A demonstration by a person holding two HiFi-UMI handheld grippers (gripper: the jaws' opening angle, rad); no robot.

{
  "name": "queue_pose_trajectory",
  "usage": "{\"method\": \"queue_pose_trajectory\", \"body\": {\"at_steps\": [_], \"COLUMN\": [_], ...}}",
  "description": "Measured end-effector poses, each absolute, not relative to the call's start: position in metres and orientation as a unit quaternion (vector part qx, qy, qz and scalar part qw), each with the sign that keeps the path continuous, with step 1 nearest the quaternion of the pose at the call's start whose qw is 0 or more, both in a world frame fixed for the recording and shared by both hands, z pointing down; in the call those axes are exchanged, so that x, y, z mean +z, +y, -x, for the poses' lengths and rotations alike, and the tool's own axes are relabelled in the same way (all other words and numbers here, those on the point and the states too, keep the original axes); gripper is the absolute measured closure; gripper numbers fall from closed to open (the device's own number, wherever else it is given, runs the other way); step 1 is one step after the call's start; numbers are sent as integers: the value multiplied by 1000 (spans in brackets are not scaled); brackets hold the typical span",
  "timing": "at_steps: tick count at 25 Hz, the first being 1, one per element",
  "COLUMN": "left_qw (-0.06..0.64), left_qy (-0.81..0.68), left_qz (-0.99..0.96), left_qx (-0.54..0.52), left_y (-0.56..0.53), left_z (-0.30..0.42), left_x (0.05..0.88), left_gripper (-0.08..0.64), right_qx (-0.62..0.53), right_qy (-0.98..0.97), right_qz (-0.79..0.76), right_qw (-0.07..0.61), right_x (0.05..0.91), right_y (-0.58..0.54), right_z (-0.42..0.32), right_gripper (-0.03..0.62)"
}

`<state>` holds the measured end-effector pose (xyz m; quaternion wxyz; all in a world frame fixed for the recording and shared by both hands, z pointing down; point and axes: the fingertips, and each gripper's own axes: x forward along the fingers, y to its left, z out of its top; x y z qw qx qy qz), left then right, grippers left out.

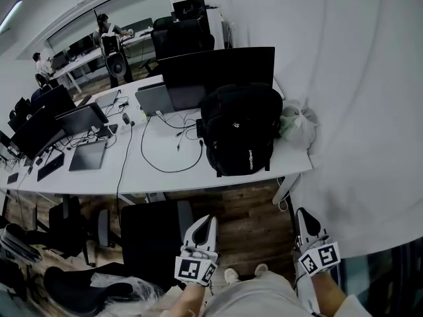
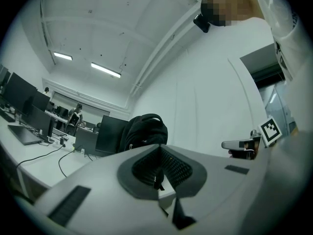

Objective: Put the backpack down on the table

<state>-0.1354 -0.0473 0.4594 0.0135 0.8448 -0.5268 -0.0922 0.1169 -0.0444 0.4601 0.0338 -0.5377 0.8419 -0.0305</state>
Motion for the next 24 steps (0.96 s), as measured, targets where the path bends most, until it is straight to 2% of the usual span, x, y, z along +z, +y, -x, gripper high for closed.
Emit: {"method": "queue_pose_trajectory", "body": {"at_steps": [12, 24], "left_qw": [3, 28], "left_qy": [-534, -536], "left_qz": [-841, -839], "left_qx": [-91, -87], "left_y": [-48, -50], "left_z": [117, 112], "left_x": [449, 460], "left_gripper": [551, 551], "right_qx": [-35, -40], "right_qy": [850, 853], "right_qz": [524, 519], "right_qw": [34, 38], "right_x": [457, 464], "right_y": [-48, -46], "right_z": [-133, -141], "right_gripper": [578, 578]}}
